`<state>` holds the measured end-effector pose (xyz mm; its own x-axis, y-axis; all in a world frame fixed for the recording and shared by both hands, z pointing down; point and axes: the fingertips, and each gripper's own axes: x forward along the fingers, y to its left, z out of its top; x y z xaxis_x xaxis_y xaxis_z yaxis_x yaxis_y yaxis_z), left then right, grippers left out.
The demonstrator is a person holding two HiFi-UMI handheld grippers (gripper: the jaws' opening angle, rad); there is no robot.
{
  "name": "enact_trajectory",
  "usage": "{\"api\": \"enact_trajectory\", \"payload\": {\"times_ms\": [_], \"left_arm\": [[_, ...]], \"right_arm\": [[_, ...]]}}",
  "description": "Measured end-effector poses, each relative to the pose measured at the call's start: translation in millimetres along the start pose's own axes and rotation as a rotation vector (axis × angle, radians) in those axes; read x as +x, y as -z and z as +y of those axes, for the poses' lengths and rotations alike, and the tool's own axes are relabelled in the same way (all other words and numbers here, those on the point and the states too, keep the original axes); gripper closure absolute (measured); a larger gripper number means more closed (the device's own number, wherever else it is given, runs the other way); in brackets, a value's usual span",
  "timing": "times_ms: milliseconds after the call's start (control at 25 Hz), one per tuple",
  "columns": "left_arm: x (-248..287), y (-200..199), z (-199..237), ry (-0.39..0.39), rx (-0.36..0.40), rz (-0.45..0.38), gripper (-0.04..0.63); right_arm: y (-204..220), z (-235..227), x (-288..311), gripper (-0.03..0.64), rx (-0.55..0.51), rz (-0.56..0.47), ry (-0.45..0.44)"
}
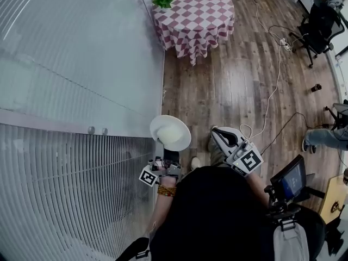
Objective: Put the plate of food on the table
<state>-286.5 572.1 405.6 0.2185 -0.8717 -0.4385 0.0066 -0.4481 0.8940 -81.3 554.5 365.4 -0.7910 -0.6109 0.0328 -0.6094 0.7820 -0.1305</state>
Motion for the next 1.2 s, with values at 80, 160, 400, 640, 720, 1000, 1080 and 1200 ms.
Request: {"api": "enact_trajectory", "payload": {"times_ms": [80,160,400,640,720,1000,1080,1200], "left_arm": [[18,2,5,-0.006,0.005,0.004,0.580],[38,8,9,-0.007,0.008,0.008,0.580],[90,24,25,-0.013,0.022,0.045,0.580],[157,43,46,-0.017,0.022,0.070,0.580],[182,51,55,-0.022,0.020,0.073,0.580],[250,89,86,-0.004,0.020,0.096,0.580],[266,97,94,-0.007,0.016,0.096,0.580],[278,109,106,-0.033,-0.012,0.074,0.578]], "right_arm": [[-6,-16,8,0.603,0.005,-0.021,-0.010],[-9,-36,13,0.603,0.009,-0.050,-0.021],[-10,-93,29,0.603,0.037,-0.069,-0.003],[-16,-156,37,0.603,0.053,-0.073,0.011],[-19,-183,40,0.603,0.067,-0.073,0.022],[-22,-266,29,0.603,0.060,-0.084,0.056],[-25,-291,27,0.603,0.069,-0.093,0.073],[-35,-324,20,0.603,0.083,-0.114,0.113]]}}
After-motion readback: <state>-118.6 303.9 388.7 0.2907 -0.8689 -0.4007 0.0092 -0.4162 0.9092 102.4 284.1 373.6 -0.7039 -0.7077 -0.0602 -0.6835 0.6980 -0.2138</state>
